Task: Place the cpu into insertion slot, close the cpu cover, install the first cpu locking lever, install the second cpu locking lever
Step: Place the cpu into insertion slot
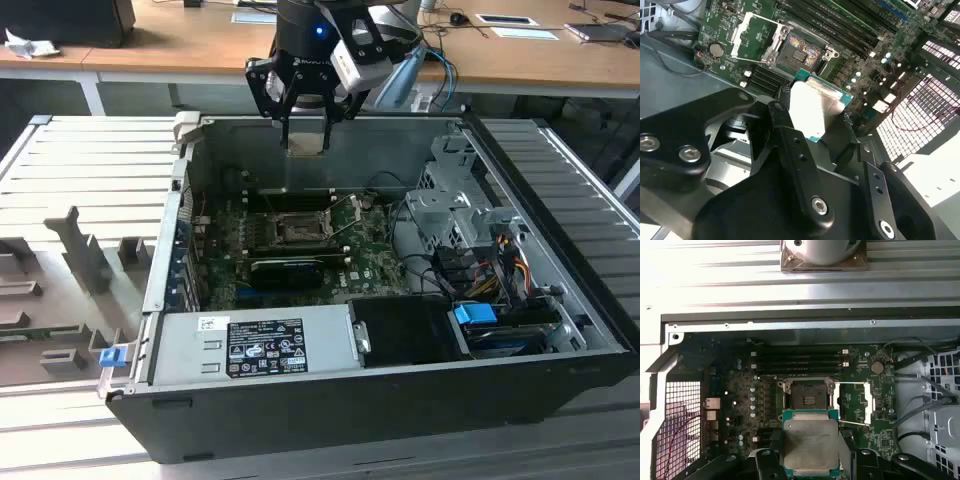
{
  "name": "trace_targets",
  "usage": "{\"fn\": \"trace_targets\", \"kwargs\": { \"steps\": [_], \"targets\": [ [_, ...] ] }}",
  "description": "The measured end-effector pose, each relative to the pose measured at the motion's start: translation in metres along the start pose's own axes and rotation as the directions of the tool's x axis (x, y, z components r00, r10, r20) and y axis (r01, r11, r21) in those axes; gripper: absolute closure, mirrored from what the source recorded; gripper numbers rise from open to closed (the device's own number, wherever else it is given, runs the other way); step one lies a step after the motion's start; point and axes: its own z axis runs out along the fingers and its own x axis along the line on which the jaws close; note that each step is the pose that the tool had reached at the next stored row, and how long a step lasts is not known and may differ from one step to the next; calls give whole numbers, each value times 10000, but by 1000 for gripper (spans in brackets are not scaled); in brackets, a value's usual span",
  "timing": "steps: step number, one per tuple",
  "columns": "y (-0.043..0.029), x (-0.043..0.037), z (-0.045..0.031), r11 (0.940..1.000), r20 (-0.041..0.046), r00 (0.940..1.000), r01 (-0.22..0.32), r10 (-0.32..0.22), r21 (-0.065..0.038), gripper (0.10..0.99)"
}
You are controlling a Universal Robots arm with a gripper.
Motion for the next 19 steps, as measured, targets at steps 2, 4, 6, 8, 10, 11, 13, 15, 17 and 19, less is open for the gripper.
{"fn": "trace_targets", "kwargs": {
  "steps": [2, 4, 6, 8, 10, 11, 13, 15, 17, 19],
  "targets": [
    [0, 0, 1, 9994, 30, 9994, -334, 334, -6, 561],
    [-1, 0, 4, 9960, 79, 9960, -895, 895, -18, 561],
    [-1, -1, 13, 9939, 98, 9939, -1101, 1101, -26, 561],
    [-2, 0, 17, 9939, 97, 9938, -1103, 1103, -25, 561],
    [-2, 0, 19, 9938, 98, 9937, -1115, 1115, -26, 561],
    [-2, -1, 19, 9936, 100, 9936, -1129, 1129, -26, 561],
    [-2, -1, 20, 9926, 107, 9925, -1216, 1216, -29, 561],
    [-2, -1, 21, 9914, 115, 9913, -1307, 1307, -32, 561],
    [-2, -1, 22, 9898, 126, 9898, -1421, 1422, -36, 561],
    [-2, -1, 22, 9879, 137, 9878, -1553, 1554, -41, 561]
  ]
}}
